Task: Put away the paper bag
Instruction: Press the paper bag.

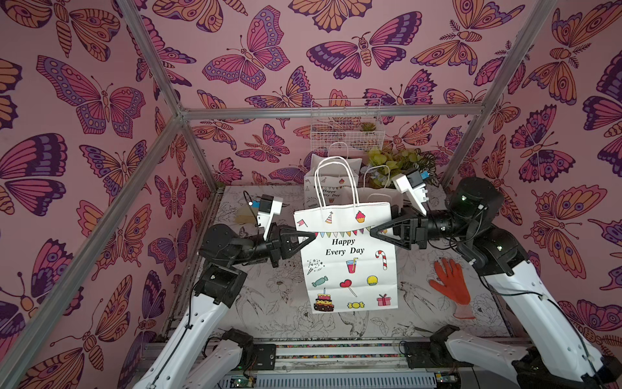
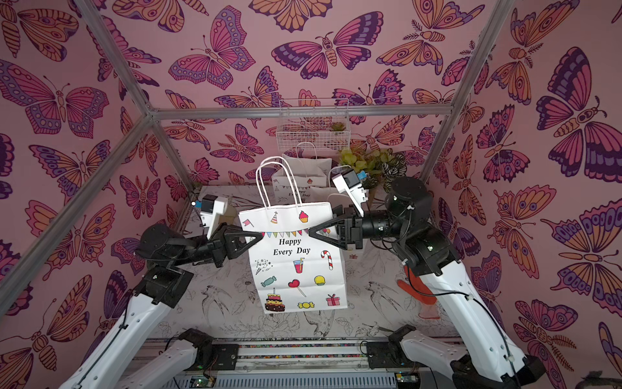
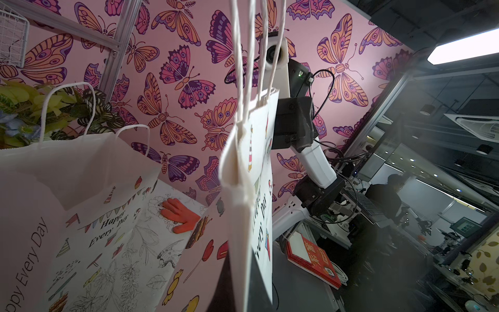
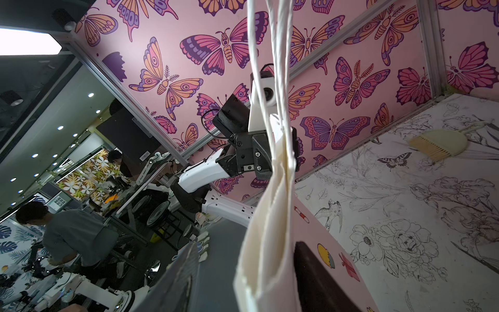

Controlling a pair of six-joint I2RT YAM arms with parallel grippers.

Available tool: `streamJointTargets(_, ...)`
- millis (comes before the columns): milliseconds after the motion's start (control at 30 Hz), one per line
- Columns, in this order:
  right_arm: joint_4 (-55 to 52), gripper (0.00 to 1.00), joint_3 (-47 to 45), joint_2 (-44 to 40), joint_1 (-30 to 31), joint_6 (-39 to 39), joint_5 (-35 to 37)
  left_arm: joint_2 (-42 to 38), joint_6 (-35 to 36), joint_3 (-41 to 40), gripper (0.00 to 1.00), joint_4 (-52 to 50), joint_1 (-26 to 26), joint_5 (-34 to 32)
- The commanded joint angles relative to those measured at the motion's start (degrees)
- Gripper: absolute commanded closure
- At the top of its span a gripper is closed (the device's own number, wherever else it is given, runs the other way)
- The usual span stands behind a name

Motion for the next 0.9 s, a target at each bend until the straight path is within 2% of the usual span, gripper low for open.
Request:
streamJointTargets(0,-3.0,0.45,5.0,1.2,0.4,-3.9,3.0,0.1,1.2,-0.1,1.00,-0.2,0.2,-0.8)
streamJointTargets(133,-6.0,0.53,7.3,2.4,0.4,-6.3,5.2,0.1,1.4,-0.1,1.00,-0.4,0.2,-0.8)
streamJointTargets(200,-7.0,0.64,7.3,2.2,0.4,-7.2,6.2,0.1,1.7,-0.1,1.00,-0.8,0.2,-1.1)
streamJointTargets(267,-7.1,0.70,6.3,1.7,0.4,-7.3,6.5,0.0,1.9,-0.1,1.00,-1.0,0.2,-1.3)
streamJointTargets(333,-6.5,0.70,4.8,1.1,0.4,-7.1,6.5,0.1,1.9,-0.1,1.00,-1.0,0.2,-1.5)
streamJointTargets(400,-6.3,0.61,3.2,0.5,0.4,-6.7,6.3,0.0,1.9,0.0,1.00,-1.1,0.2,-1.6)
streamJointTargets(467,-6.1,0.60,1.9,0.0,0.5,-6.4,6.3,-0.1,1.9,0.0,1.00,-1.0,0.2,-1.6)
streamJointTargets(533,-5.2,0.67,0.5,-0.7,0.4,-5.9,6.3,-0.2,1.9,0.0,1.00,-1.1,0.2,-1.6)
streamJointTargets(600,-4.9,0.84,-0.4,-1.3,0.4,-5.6,6.6,-0.1,1.9,0.0,1.00,-1.1,0.2,-1.7)
streamJointTargets(633,-4.9,0.89,-0.6,-1.5,0.4,-5.6,6.7,-0.2,1.8,0.0,1.00,-1.1,0.2,-1.7)
streamJointTargets(700,-4.7,0.94,-0.8,-1.8,0.4,-5.5,6.8,-0.2,1.7,0.0,1.00,-1.1,0.2,-1.7)
streamJointTargets(733,-4.4,0.93,-1.0,-1.9,0.4,-5.3,6.8,-0.1,1.7,0.1,1.00,-1.1,0.2,-1.8)
streamJointTargets(767,-3.8,0.85,-1.4,-2.0,0.4,-4.8,6.4,-0.2,1.8,0.1,1.00,-1.1,0.2,-1.8)
streamJointTargets(833,-1.9,0.60,-2.4,-2.3,0.5,-3.6,5.1,-0.2,1.7,0.1,1.00,-1.1,0.2,-1.8)
streamJointTargets(867,-1.3,0.53,-3.0,-2.3,0.5,-3.1,4.6,-0.2,1.7,0.1,1.00,-1.0,0.2,-1.7)
